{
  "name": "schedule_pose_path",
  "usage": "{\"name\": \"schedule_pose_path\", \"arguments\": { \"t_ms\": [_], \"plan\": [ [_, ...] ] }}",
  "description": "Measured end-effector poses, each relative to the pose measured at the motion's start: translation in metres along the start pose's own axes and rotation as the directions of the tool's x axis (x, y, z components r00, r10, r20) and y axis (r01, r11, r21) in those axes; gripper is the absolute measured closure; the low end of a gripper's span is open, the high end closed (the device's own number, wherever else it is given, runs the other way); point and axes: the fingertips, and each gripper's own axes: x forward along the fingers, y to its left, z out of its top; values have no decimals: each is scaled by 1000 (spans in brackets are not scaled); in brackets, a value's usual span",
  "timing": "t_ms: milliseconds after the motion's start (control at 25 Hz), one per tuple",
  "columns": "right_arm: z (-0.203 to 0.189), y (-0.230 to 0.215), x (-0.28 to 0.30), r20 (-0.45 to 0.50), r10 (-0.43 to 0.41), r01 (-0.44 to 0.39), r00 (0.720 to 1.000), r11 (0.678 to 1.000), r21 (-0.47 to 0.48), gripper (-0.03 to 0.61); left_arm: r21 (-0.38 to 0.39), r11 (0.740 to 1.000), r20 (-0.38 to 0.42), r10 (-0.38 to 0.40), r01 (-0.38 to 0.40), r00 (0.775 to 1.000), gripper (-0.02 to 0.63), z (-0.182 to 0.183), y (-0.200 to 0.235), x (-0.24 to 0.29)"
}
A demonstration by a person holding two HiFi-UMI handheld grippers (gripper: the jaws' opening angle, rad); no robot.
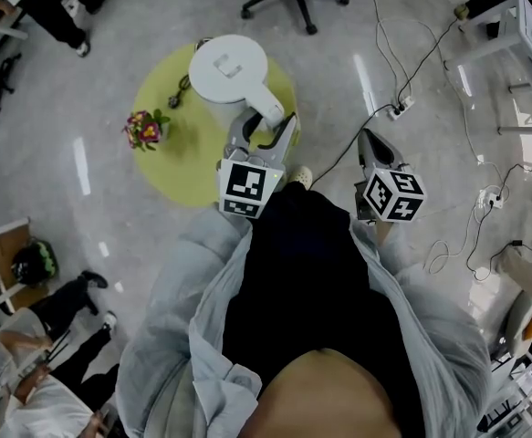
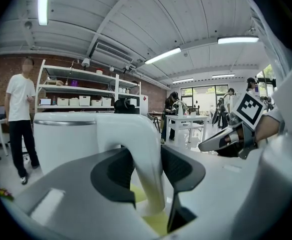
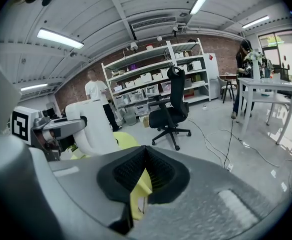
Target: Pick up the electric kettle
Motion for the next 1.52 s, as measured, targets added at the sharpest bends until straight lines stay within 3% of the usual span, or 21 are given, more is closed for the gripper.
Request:
{"name": "schedule_pose_path", "arguments": {
  "t_ms": [360, 920, 1240, 1520],
  "plan": [
    [-1, 9, 13, 4, 13, -13, 1000, 1000, -5, 577, -46, 999, 70, -16, 19, 997, 434, 22, 31, -22],
    [12, 43, 1, 30, 83, -83, 996, 997, -11, 577, -27, 999, 76, 30, -28, 997, 431, 60, 35, -95],
    [16, 84, -3, 47, 143, -140, 989, 988, -59, 577, -38, 997, 102, 74, -71, 992, 430, 59, 31, -150],
    [14, 126, -5, 52, 204, -198, 978, 974, -110, 577, -39, 987, 130, 156, -153, 979, 430, 47, 36, -203]
  ]
}}
